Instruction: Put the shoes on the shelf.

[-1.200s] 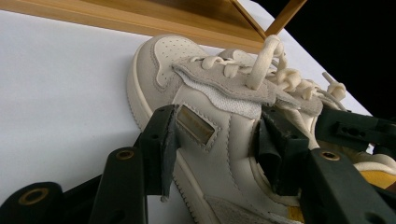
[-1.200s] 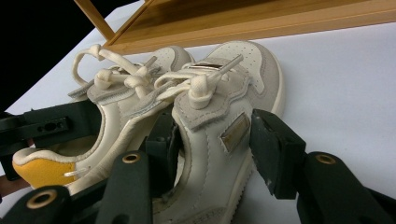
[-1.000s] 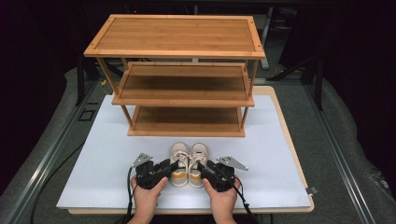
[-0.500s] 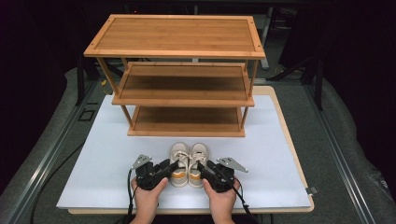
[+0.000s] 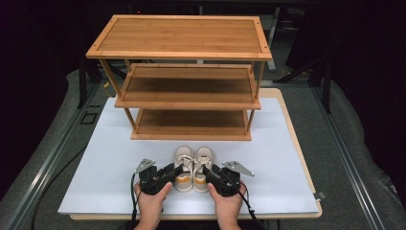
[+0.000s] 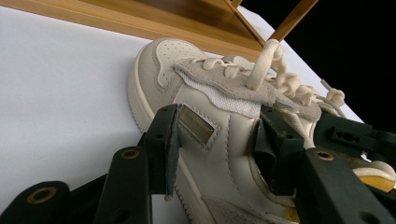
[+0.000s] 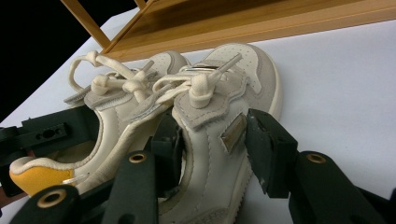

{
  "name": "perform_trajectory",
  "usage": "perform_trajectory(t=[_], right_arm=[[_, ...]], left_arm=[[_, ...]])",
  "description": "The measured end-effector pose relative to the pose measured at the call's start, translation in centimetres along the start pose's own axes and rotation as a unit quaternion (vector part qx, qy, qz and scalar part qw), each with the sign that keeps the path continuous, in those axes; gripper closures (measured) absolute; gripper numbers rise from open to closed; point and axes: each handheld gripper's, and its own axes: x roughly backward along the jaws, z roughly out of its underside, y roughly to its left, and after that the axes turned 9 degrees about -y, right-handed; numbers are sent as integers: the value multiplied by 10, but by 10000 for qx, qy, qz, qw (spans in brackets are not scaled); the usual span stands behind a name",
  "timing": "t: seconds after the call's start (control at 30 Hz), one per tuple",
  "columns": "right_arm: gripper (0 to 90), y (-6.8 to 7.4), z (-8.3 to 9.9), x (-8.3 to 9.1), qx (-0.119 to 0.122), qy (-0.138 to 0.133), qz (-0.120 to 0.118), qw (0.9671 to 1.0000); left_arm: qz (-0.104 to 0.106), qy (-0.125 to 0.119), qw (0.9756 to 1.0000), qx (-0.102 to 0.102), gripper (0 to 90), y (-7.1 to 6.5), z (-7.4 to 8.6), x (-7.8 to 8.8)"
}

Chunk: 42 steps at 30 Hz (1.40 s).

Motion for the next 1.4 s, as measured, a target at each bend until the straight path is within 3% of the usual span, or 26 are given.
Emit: perform_trajectory(t=[0.63, 1.4], right_arm=[[580, 6, -4, 0, -20, -12, -69, 10000], [579, 17, -21, 2, -34, -57, -120, 9999]], left_arm=[[-30, 6, 10000, -6, 545, 0, -7, 4], [-26, 25, 9999, -120, 546, -7, -29, 12]])
